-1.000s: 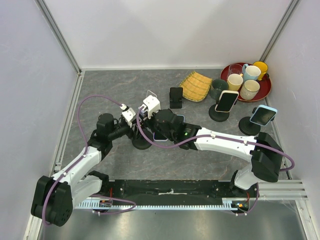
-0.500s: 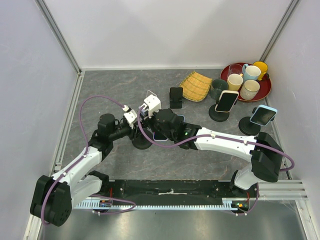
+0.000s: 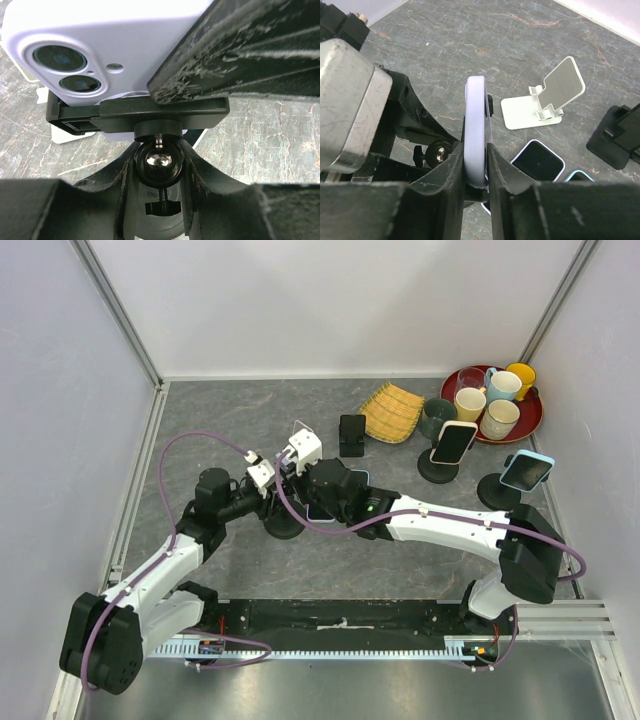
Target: Remove the phone from the phone stand
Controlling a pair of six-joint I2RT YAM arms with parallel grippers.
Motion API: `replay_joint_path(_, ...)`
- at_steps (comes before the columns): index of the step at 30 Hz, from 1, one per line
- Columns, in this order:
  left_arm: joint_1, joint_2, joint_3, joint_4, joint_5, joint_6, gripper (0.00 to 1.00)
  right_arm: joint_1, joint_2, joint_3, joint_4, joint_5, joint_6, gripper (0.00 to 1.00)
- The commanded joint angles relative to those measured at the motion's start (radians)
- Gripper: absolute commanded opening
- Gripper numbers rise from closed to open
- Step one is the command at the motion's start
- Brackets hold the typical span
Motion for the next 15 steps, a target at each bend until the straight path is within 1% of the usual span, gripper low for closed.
replay_joint_path(1, -0.014, -0.033, 0.005, 0.053, 0.010, 0.056, 0.02, 0.006, 0.031, 0.015, 0.045, 0.032, 0.054, 0.35)
replay_joint_path(4, -0.017, -0.033, 0.005, 0.052, 0.010, 0.058, 0.02, 0.006, 0.041, 0.013, 0.061, 0.032, 0.056, 0.38)
replay_joint_path(6, -0.019, -0.034, 0.006, 0.052, 0.014, 0.056, 0.02, 0.006, 0.048, 0.017, 0.074, 0.026, 0.056, 0.38)
replay_joint_path(9, -0.019, -0.027, 0.008, 0.047, 0.014, 0.055, 0.02, 0.004, 0.050, 0.017, 0.084, 0.018, 0.054, 0.34)
replay_joint_path(12, -0.020, -0.024, 0.009, 0.047, 0.022, 0.052, 0.02, 0.004, 0.042, 0.012, 0.097, 0.016, 0.048, 0.24)
replay_joint_path(13, -0.020, -0.022, 0.012, 0.047, 0.022, 0.053, 0.02, 0.004, 0.041, 0.010, 0.100, 0.018, 0.047, 0.17)
replay_joint_path(15, -0.020, -0.022, 0.014, 0.044, 0.031, 0.050, 0.02, 0.000, 0.031, 0.006, 0.110, 0.016, 0.045, 0.09)
